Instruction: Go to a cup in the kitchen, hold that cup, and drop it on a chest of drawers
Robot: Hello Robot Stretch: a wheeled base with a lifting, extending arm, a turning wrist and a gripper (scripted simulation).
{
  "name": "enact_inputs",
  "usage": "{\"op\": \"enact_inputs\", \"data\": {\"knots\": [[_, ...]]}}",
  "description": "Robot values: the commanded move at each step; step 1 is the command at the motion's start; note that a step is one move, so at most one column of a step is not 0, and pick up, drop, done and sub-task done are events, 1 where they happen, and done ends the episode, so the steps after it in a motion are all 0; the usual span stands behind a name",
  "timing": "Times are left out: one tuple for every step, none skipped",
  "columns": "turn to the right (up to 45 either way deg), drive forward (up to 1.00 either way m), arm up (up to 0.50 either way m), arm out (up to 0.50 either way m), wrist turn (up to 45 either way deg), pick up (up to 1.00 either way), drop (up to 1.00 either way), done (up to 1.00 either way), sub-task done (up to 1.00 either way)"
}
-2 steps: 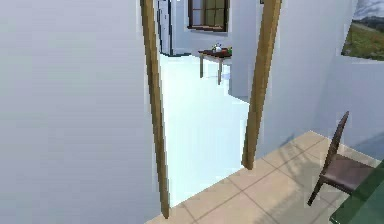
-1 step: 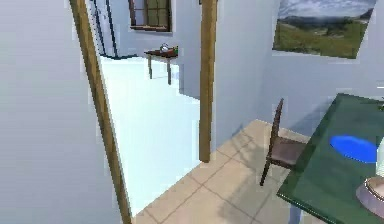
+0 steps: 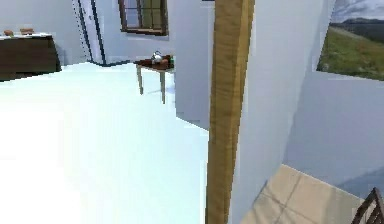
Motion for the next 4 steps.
{"op": "enact_inputs", "data": {"knots": [[9.0,0.00,0.00,0.00,0.0,0.00,0.00,0.00,0.00],[0.0,0.15,0.00,0.00,0.0,0.00,0.00,0.00,0.00],[-30.0,0.00,0.00,0.00,0.0,0.00,0.00,0.00,0.00],[0.0,0.65,0.00,0.00,0.0,0.00,0.00,0.00,0.00]]}}
